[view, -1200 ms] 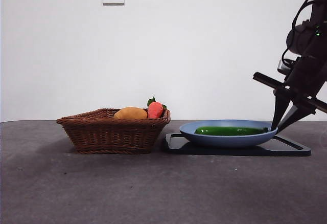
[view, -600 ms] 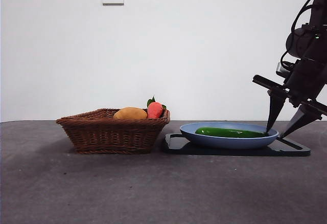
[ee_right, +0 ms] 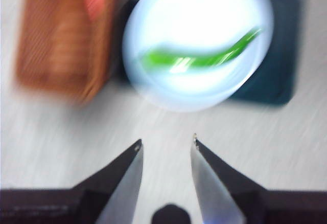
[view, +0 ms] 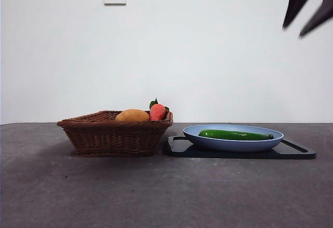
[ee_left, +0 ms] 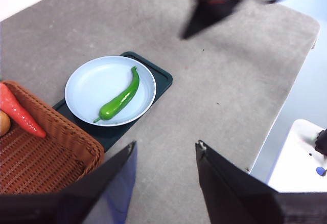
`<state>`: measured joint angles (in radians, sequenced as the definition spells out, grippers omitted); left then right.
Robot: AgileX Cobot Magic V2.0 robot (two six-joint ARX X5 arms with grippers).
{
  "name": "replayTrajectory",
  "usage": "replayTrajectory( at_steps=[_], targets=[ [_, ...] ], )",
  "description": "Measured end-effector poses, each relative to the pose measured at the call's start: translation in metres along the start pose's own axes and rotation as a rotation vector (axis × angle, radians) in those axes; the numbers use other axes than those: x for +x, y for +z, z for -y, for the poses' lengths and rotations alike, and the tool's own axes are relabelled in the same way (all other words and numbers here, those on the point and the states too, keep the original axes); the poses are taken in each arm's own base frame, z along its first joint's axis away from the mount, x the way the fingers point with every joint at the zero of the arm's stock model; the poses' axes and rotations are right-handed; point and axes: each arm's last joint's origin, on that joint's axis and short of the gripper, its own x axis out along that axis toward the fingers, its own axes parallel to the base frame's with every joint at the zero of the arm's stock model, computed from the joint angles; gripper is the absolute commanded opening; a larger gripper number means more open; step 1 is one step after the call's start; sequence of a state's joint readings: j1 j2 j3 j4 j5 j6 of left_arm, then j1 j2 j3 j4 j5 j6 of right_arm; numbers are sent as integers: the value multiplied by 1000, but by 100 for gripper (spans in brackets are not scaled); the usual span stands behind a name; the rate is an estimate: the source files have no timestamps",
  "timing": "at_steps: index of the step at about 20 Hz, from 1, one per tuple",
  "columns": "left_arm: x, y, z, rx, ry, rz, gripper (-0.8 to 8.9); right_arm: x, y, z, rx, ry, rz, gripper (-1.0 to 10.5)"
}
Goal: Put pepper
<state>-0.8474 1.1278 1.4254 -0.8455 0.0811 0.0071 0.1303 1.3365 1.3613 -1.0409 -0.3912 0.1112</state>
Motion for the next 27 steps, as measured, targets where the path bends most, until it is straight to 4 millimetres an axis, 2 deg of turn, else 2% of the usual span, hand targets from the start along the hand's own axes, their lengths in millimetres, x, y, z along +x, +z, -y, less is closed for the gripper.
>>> replayTrajectory(
  at_steps=[2,4,7,9,11,13,27],
  targets=[
    [0,0,0,0,0,0,206,-25,-21,-23,-87,35,3,168],
    [0,0,0,0,0,0,206,-42,-38,-39,-145,65,2,168],
    [0,-2,0,-2,0,-22,204,-59,-64,-51,-196,90,-65,163],
    [0,-3,0,-3,0,-34,192,-65,-75,-54,-222,57,-111,106],
    [0,-5,0,-4,0,-48,91,-67,-78,-56,-261,9,-99,13],
    [0,-5,0,-5,0,-56,1,-68,-79,-56,-287,6,-94,6],
    [0,-4,0,-4,0,-46,8,-69,-80,-56,-294,2,-91,11]
  ],
)
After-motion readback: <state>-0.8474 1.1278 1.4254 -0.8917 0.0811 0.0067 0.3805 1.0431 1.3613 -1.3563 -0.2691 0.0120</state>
